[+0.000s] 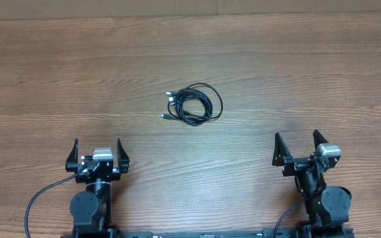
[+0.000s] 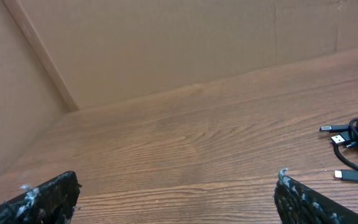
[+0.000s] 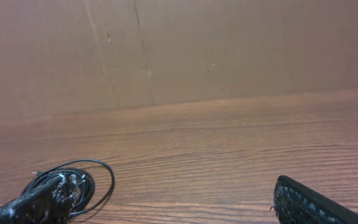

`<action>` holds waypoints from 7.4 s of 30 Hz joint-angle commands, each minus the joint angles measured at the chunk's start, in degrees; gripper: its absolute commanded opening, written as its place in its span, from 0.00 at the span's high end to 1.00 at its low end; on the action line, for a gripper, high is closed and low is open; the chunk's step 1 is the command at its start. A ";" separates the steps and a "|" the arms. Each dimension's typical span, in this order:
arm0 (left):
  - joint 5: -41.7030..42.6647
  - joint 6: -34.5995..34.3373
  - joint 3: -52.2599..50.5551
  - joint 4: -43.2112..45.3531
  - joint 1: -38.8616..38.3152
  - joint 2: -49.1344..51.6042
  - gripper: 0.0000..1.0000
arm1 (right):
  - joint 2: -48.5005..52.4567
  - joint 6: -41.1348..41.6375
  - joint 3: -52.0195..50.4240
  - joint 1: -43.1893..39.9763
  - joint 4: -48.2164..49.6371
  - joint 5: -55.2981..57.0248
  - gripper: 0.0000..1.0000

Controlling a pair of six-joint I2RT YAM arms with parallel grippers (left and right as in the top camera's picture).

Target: Untangle cables

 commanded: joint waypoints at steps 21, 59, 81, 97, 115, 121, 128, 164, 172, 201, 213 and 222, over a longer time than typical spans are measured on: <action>-0.74 1.07 -0.28 0.13 0.24 -0.50 0.01 | -0.52 0.24 -0.59 0.28 0.33 -0.11 0.00; 6.60 -21.24 9.62 -14.40 0.24 1.75 0.01 | 2.75 3.74 8.02 0.26 -12.35 2.73 0.00; 17.00 -21.27 48.76 -47.67 0.24 47.12 0.00 | 49.94 7.52 48.41 0.22 -41.44 1.88 0.00; 23.56 -28.37 51.93 -47.87 0.20 62.07 0.00 | 59.41 7.54 54.62 0.22 -38.64 -5.90 0.00; 9.46 -29.66 61.20 -21.14 -19.78 80.13 0.18 | 59.41 7.54 54.62 0.22 -38.86 -5.92 0.00; 6.82 -29.97 61.22 -15.02 -23.32 90.62 0.23 | 59.41 7.54 54.62 0.22 -38.91 -5.92 0.00; 6.51 -36.17 61.22 -12.48 -23.87 99.14 0.25 | 59.41 7.56 54.62 0.22 -39.08 -5.92 0.00; -1.38 -40.26 61.09 -10.80 -28.65 106.60 0.59 | 59.45 7.58 54.62 0.24 -39.52 -5.97 0.00; -2.27 -41.22 61.09 -10.60 -28.65 107.38 0.65 | 59.45 7.58 54.62 0.24 -39.56 -5.99 0.00; 7.34 -38.84 67.49 -27.91 -28.65 97.26 0.96 | 68.30 7.56 54.62 3.74 -33.70 -20.74 0.06; 3.28 -39.10 67.30 -35.69 -28.63 102.38 0.96 | 82.01 12.33 54.62 18.18 -23.54 -14.29 0.33; -1.90 -39.98 67.30 -36.15 -28.63 103.75 0.96 | 88.78 15.89 54.62 25.03 -19.74 -8.59 0.41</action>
